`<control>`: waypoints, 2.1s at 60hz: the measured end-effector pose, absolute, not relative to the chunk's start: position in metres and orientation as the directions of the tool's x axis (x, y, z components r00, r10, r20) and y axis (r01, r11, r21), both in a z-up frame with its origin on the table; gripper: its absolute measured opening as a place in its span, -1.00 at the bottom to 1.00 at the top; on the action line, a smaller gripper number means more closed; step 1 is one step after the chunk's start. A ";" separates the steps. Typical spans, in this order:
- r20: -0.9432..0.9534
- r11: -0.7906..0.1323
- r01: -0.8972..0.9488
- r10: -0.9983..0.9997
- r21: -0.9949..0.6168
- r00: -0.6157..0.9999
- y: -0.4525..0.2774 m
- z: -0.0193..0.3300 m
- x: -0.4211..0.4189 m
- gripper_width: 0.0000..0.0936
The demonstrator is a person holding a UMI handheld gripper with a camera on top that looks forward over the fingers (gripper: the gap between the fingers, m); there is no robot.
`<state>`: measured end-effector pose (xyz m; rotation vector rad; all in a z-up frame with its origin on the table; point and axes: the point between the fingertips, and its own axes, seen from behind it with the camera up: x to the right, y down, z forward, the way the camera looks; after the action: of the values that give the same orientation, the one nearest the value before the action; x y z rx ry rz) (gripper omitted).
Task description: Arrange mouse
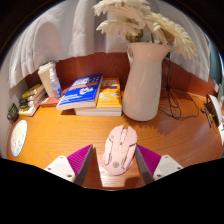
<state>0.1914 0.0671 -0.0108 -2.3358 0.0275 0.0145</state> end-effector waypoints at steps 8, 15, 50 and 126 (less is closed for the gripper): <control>-0.020 -0.701 -0.016 -0.003 -0.713 1.000 0.085 -0.013 0.188 0.66; -0.013 -0.699 -0.014 -0.006 -0.715 1.000 0.096 -0.014 0.189 0.29; 0.053 -0.578 -0.044 -0.151 -0.815 0.987 0.097 0.125 0.129 -0.16; -0.033 -0.719 0.018 0.057 -0.694 0.998 0.045 0.015 -0.273 0.70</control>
<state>-0.2726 0.0451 0.0147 -2.3736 -0.0521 0.0667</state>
